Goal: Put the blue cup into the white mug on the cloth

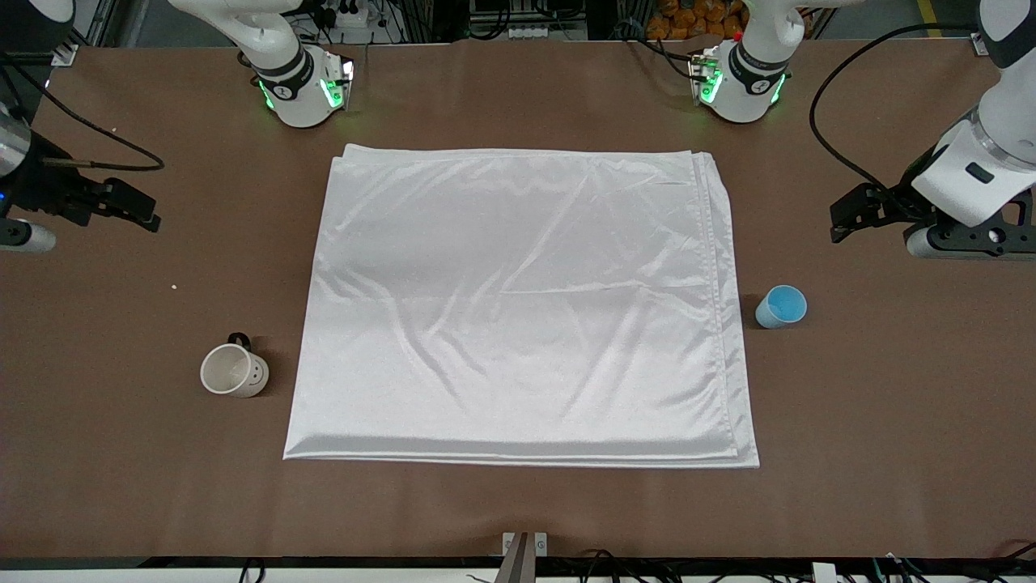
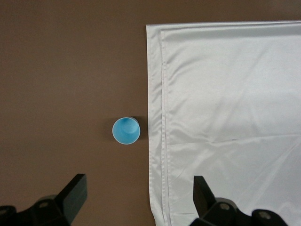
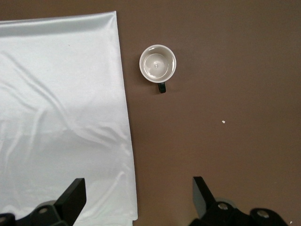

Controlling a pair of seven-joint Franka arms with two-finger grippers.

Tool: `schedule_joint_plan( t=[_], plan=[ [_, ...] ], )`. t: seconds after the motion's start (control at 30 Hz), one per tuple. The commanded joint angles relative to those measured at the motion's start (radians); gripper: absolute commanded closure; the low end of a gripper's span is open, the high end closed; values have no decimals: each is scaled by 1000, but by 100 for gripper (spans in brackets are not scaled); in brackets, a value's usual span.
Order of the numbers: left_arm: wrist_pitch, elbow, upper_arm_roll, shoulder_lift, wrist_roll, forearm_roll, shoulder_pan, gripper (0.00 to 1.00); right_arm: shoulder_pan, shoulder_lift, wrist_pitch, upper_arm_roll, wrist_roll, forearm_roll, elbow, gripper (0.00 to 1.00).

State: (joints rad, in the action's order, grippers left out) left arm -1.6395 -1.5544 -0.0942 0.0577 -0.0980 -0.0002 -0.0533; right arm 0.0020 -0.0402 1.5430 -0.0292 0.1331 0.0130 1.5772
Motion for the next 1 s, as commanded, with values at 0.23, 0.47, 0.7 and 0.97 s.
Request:
schedule_joint_plan(
  t=[0.23, 0.47, 0.7, 0.97],
  plan=[
    [-68, -70, -6, 2, -12, -18, 17, 0, -7, -36, 71, -5, -10, 7, 96, 0],
    [-200, -190, -6, 1, -12, -15, 17, 0, -8, -43, 196, -5, -15, 9, 219, 0],
    [-328, -306, -5, 8, -11, -14, 21, 0, -23, -47, 425, -5, -15, 9, 391, 0],
    [-506, -444, -2, 36, -11, -14, 21, 0, -26, -127, 535, -5, -32, 15, 417, 0]
  ],
)
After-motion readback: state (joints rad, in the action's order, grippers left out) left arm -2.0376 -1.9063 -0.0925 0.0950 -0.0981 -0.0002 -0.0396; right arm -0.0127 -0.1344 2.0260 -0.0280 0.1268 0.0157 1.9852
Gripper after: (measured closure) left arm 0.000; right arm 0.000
